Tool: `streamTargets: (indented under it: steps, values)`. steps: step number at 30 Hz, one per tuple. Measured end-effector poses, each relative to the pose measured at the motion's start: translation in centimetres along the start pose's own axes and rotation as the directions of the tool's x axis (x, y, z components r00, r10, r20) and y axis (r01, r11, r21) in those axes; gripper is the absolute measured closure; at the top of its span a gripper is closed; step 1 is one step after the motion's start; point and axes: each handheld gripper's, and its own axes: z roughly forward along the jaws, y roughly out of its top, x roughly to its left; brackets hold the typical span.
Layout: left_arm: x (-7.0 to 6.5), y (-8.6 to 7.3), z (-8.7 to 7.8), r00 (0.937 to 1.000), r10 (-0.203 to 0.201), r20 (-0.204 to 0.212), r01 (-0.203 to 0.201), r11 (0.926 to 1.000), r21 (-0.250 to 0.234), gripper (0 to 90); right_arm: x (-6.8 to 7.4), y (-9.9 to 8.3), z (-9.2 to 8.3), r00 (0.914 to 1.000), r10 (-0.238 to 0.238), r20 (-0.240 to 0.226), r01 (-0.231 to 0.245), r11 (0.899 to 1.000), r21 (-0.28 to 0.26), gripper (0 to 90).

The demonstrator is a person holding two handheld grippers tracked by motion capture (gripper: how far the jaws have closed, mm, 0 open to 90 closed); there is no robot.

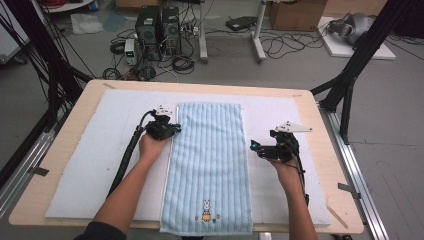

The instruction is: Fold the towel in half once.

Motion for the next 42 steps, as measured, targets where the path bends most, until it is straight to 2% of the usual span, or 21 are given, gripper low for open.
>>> streamTargets:
  steps: [1,6,14,16,17,19,20,21,23,27,29,32,36,38,40,42]
  values:
    - [0.2,0.1,-0.2,0.9998,-0.015,0.011,0.016,0.9998,-0.014,87.9,0.0,0.1,0.2,1.0,-0.001,0.001,0.001,1.0,-0.001,9.8]
    - [0.2,0.6,-1.0,0.9983,-0.039,0.043,0.041,0.9972,-0.062,87.9,-0.2,0.8,1.3,0.9995,0.01,0.03,-0.01,1.0,0.019,9.8]
    - [0.0,0.8,-1.2,0.9973,-0.037,0.063,0.042,0.9963,-0.075,88.0,-0.5,2.0,4.3,0.997,0.024,0.074,-0.03,0.996,0.083,11.9]
    - [-0.1,0.8,-1.2,0.9971,-0.043,0.063,0.048,0.9954,-0.083,88.0,-0.8,2.2,5.2,0.9954,0.028,0.091,-0.037,0.995,0.094,17.5]
    - [-0.1,0.8,-1.2,0.997,-0.045,0.063,0.05,0.995,-0.086,88.0,-0.9,2.2,5.7,0.9942,0.036,0.102,-0.048,0.992,0.117,20.0]
    - [-0.1,0.8,-1.2,0.997,-0.047,0.062,0.052,0.995,-0.085,87.9,-1.2,2.3,6.7,0.9932,0.039,0.109,-0.056,0.987,0.152,32.8]
    - [0.0,0.8,-1.2,0.997,-0.046,0.062,0.051,0.9952,-0.083,87.9,-1.2,2.3,7.1,0.9934,0.035,0.109,-0.052,0.986,0.157,36.2]
    - [0.0,0.8,-1.1,0.9967,-0.052,0.062,0.057,0.995,-0.083,87.9,-1.2,2.2,7.5,0.9928,0.03,0.116,-0.048,0.987,0.155,36.7]
    - [0.1,0.8,-1.1,0.9965,-0.05,0.067,0.056,0.9952,-0.08,87.9,-1.2,2.3,8.4,0.9928,0.045,0.111,-0.065,0.982,0.179,38.0]
    - [0.1,0.8,-1.1,0.9964,-0.05,0.068,0.056,0.9947,-0.086,87.9,-0.4,2.7,10.1,0.9941,0.008,0.108,-0.033,0.972,0.231,40.7]
    - [0.2,0.7,-1.2,0.9963,-0.054,0.067,0.059,0.9948,-0.083,87.9,-0.2,2.9,10.9,0.9942,0.007,0.107,-0.033,0.969,0.246,41.5]
    - [0.2,0.8,-1.3,0.9964,-0.052,0.066,0.058,0.995,-0.081,87.9,0.2,3.1,11.5,0.9935,0.017,0.112,-0.044,0.968,0.247,45.7]
    - [0.3,0.7,-1.3,0.9966,-0.053,0.064,0.058,0.9952,-0.079,87.9,0.6,3.2,12.2,0.994,0.006,0.109,-0.036,0.962,0.271,51.9]
    - [0.3,0.7,-1.2,0.9963,-0.053,0.068,0.058,0.9955,-0.074,87.9,0.6,3.1,12.3,0.9928,-0.002,0.12,-0.031,0.962,0.271,56.1]
    - [0.3,0.6,-1.1,0.9962,-0.054,0.069,0.059,0.9957,-0.071,87.9,0.5,3.1,12.2,0.9924,-0.007,0.123,-0.027,0.961,0.276,63.8]
    - [0.3,0.6,-1.1,0.9961,-0.052,0.072,0.057,0.9959,-0.07,87.9,0.5,3.2,12.1,0.9916,-0.037,0.124,0.001,0.959,0.284,70.8]
